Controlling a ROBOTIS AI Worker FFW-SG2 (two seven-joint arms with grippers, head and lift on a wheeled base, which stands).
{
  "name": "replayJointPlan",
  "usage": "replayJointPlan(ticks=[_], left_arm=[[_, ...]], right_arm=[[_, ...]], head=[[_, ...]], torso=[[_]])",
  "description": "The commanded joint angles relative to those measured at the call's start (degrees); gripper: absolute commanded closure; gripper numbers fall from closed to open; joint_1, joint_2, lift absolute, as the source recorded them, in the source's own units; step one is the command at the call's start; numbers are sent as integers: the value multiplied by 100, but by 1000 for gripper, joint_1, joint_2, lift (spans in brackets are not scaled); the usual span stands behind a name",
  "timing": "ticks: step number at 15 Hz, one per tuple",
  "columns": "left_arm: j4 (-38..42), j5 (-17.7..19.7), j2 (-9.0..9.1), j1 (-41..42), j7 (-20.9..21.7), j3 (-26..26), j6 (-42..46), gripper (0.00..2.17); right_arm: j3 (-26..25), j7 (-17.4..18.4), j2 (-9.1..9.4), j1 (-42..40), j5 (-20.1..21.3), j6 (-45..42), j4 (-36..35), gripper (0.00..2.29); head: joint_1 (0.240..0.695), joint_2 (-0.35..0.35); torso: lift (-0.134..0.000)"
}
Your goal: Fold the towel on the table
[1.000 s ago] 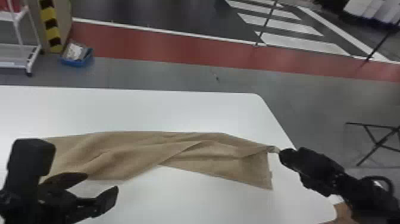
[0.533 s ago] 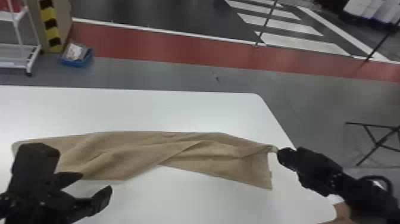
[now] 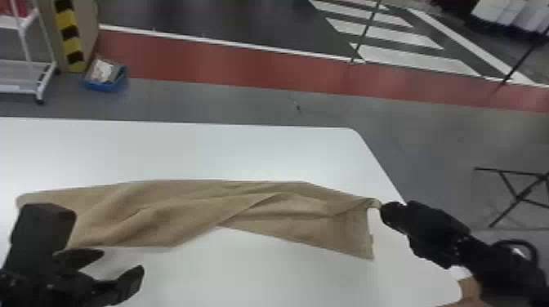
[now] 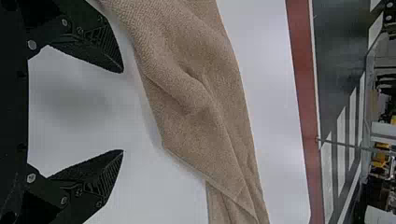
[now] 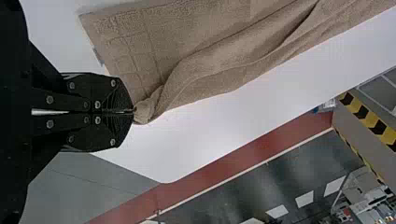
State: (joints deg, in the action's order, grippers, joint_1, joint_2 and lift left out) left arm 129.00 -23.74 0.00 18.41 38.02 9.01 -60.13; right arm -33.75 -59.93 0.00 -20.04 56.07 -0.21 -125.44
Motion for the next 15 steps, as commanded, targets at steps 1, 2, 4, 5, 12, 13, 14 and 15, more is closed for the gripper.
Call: replayJointPlan(ticks=[1,2,4,5,12,13,14,15], left_arm=[[-454,-149,15,-400,-120,75,-118,326],[-551,-149,15,-488,-322,84,-118,326],[-613,-105,15,-602,-656,75,40,323],[-604,-61,15,-655,-735,75,128,323],[-120,141,15,-769,-964,435,216,329],[-138,256,15,-751,-1087,462,304,333],[-156,642,15,-690,-1227,444,849,333],[-147,932,15,-681,-1385,453,1218,333]], right_arm=[[0,-1,5,-9,0,0,-24,1956],[-36,-1,5,-27,-26,0,-33,1956],[-71,-1,5,-53,-44,0,-24,1956],[-53,-1,5,-71,-44,0,-24,1956],[-9,8,5,-132,-18,35,-24,1956],[-18,8,5,-141,-9,35,-24,1956],[-18,8,5,-141,0,35,-24,1956],[-9,17,5,-141,9,70,-24,1956]], head=[[695,-350],[695,-350],[695,-350],[695,-350],[695,-350],[695,-350],[695,-350],[695,-350]], torso=[[-125],[-125],[-125],[-125],[-125],[-125],[-125],[-125]])
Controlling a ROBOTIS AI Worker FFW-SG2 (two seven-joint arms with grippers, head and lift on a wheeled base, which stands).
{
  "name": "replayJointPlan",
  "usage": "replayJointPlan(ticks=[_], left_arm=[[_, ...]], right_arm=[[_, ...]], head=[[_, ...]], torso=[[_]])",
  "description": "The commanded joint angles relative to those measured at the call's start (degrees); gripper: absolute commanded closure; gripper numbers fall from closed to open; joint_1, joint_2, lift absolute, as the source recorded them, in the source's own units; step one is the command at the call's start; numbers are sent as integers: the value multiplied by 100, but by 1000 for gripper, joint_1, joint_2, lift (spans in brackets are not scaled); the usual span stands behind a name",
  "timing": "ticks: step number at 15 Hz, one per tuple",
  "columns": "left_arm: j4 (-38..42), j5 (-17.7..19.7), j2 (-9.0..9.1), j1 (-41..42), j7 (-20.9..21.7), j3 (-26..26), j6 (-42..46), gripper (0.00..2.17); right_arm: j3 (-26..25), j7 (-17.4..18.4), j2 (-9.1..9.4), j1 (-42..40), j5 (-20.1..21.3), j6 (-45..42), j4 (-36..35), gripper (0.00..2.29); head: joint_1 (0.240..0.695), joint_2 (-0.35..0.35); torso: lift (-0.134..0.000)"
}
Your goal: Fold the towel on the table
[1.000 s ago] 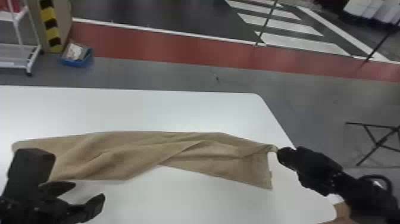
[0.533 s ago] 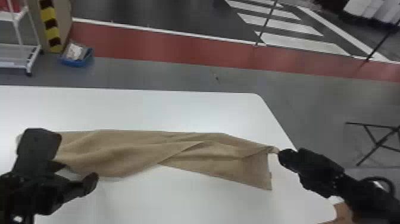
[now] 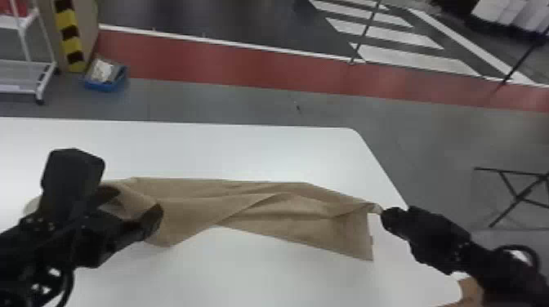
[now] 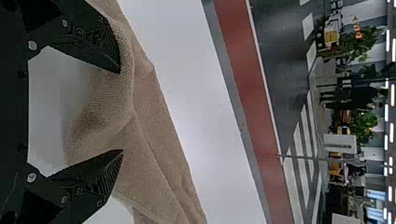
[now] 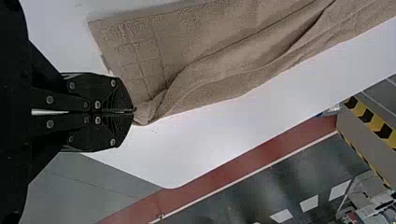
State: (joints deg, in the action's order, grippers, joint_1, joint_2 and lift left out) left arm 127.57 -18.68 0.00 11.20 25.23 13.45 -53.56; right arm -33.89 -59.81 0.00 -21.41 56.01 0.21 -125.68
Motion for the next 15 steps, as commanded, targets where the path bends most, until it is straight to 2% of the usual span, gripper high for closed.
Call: replayJointPlan(ticks=[1,3,4,7,9,10,11,12,14,15], left_arm=[[14,541,15,-4,-203,70,579,333],[-180,365,15,-382,-255,474,508,329],[-523,259,15,-593,-282,623,421,329],[-777,259,15,-891,-413,799,227,316],[-707,163,15,-926,-686,808,210,306],[-804,-321,15,-1102,-994,852,-89,306],[-988,-681,15,-1199,-1055,852,-423,259],[-1041,-778,15,-1234,-1037,738,-511,205],[-1129,-743,15,-1234,-844,413,-792,178],[-1129,-787,15,-1217,-598,281,-1091,174]], right_arm=[[14,5,5,-12,15,28,-1,1956],[31,5,5,-38,24,10,-1,1956],[58,5,5,-65,24,10,-1,1956],[75,5,5,-109,33,10,-1,1949],[75,5,5,-117,33,10,26,1946],[66,5,5,-153,33,10,8,1946],[58,5,5,-205,24,-7,-18,1946],[49,5,5,-223,6,-42,-27,1946],[84,13,5,-223,6,-7,-18,1946],[93,13,5,-232,6,-7,-18,1946]], head=[[695,-350],[695,-350],[695,-350],[695,-350],[695,-350],[695,-350],[695,-350],[695,-350],[695,-350],[695,-350]], torso=[[-125],[-125],[-125],[-125],[-125],[-125],[-125],[-125],[-125],[-125]])
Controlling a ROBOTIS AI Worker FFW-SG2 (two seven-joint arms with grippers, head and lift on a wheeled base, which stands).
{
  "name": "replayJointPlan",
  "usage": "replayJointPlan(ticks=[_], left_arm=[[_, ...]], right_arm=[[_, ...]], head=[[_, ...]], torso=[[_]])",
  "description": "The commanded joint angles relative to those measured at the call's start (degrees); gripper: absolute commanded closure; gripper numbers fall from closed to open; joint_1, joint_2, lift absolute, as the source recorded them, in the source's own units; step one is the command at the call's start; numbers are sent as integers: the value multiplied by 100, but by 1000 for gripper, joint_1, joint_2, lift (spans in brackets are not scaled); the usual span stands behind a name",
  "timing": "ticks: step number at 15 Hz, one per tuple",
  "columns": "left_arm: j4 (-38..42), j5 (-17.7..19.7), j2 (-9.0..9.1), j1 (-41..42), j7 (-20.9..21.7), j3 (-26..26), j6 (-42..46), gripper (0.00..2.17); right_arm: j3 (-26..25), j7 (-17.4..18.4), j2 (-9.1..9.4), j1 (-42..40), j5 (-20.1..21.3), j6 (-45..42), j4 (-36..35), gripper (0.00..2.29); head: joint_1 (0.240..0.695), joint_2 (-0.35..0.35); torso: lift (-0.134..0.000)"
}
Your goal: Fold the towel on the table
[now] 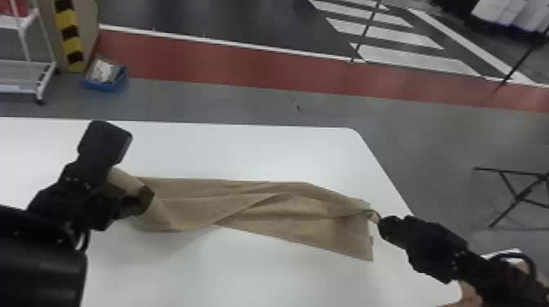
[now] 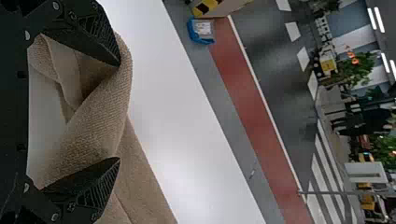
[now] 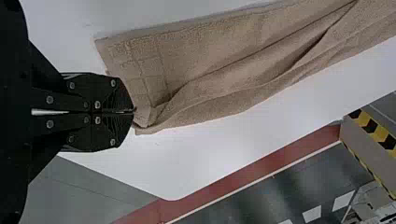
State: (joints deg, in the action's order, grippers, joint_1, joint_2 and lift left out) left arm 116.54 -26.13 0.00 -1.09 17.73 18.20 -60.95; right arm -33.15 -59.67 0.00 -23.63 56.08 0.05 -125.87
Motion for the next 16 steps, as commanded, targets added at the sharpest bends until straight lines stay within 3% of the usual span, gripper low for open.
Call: replayJointPlan(ticks=[1,4,5,8,11,16], left_arm=[[0,-50,15,83,266,-256,-493,174],[273,-261,15,224,1259,-476,-827,171],[475,-261,15,338,1409,-476,-827,171],[1011,-243,15,584,1514,-476,-827,171],[1846,-261,15,1059,1892,-484,-1073,184],[1784,-322,15,1691,1831,254,-932,340]], right_arm=[[19,0,5,-10,0,9,18,1946],[54,0,5,-10,0,9,18,1946],[54,0,5,-10,0,27,18,1946],[54,0,5,-28,-9,27,18,1946],[-25,0,5,-45,-44,9,36,1946],[63,17,5,-45,-44,9,62,1946]], head=[[695,-350],[695,-350],[695,-350],[695,-350],[695,-350],[695,-350]], torso=[[-125],[-125],[-125],[-125],[-125],[-125]])
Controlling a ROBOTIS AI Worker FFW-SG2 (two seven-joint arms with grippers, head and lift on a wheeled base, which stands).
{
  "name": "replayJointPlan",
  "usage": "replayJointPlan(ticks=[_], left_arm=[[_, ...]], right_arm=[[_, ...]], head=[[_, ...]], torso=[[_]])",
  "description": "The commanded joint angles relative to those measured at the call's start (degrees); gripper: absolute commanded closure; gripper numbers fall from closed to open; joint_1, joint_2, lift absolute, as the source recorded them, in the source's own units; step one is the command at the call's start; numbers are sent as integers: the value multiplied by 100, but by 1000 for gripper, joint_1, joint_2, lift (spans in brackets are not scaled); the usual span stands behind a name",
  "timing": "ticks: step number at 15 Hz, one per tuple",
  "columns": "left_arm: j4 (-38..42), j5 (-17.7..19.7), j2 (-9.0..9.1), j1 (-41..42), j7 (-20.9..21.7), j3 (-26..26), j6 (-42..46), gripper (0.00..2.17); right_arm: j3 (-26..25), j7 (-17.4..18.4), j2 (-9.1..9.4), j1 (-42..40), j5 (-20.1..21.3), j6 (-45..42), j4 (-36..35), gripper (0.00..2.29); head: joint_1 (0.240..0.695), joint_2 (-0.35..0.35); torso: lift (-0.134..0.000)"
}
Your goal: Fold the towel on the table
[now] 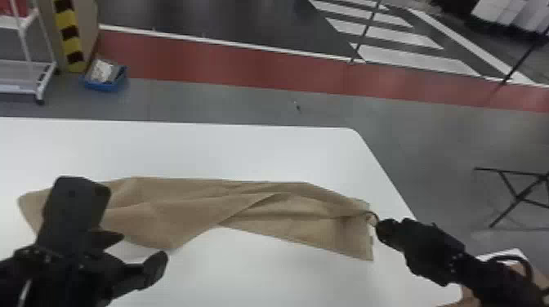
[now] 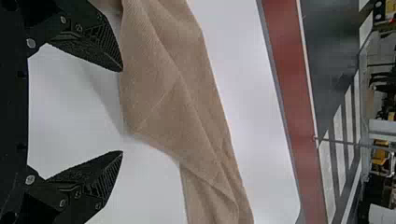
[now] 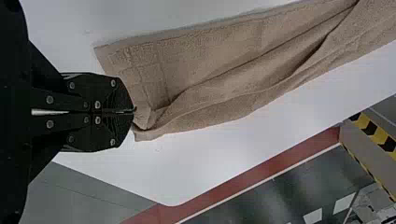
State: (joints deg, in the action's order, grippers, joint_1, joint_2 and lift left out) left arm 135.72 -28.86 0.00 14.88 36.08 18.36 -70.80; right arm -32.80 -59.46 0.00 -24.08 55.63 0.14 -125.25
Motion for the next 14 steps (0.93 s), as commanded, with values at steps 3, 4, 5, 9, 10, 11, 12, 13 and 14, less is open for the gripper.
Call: replayJointPlan(ticks=[3,4,5,9,10,11,12,13,14], left_arm=[[-617,-94,15,111,-497,687,721,350],[-731,-94,15,85,-761,801,826,350],[-793,-85,15,85,-963,906,1055,346],[-951,-85,15,-99,-1218,1161,1406,346],[-1135,-85,15,-258,-1209,1188,1406,346],[-1311,-94,15,-398,-1183,1205,1406,346],[-1522,-103,15,-530,-1148,1214,1406,346],[-1707,-111,15,-618,-1139,1196,1424,346],[-1838,-111,15,-644,-1121,1152,1635,346]], right_arm=[[46,-4,5,0,9,35,-25,1946],[46,-4,5,-27,0,35,-43,1946],[46,-4,5,-53,0,35,-60,1946],[28,-4,5,-106,0,35,-87,1946],[37,-4,5,-123,0,35,-104,1946],[37,-4,5,-132,0,35,-104,1946],[37,-4,5,-132,0,35,-104,1946],[37,-4,5,-141,0,35,-113,1946],[28,-4,5,-158,0,18,-122,1946]], head=[[695,-350],[695,-350],[695,-350],[695,-350],[695,-350],[695,-350],[695,-350],[695,-350],[695,-350]], torso=[[-125],[-125],[-125],[-125],[-125],[-125],[-125],[-125],[-125]])
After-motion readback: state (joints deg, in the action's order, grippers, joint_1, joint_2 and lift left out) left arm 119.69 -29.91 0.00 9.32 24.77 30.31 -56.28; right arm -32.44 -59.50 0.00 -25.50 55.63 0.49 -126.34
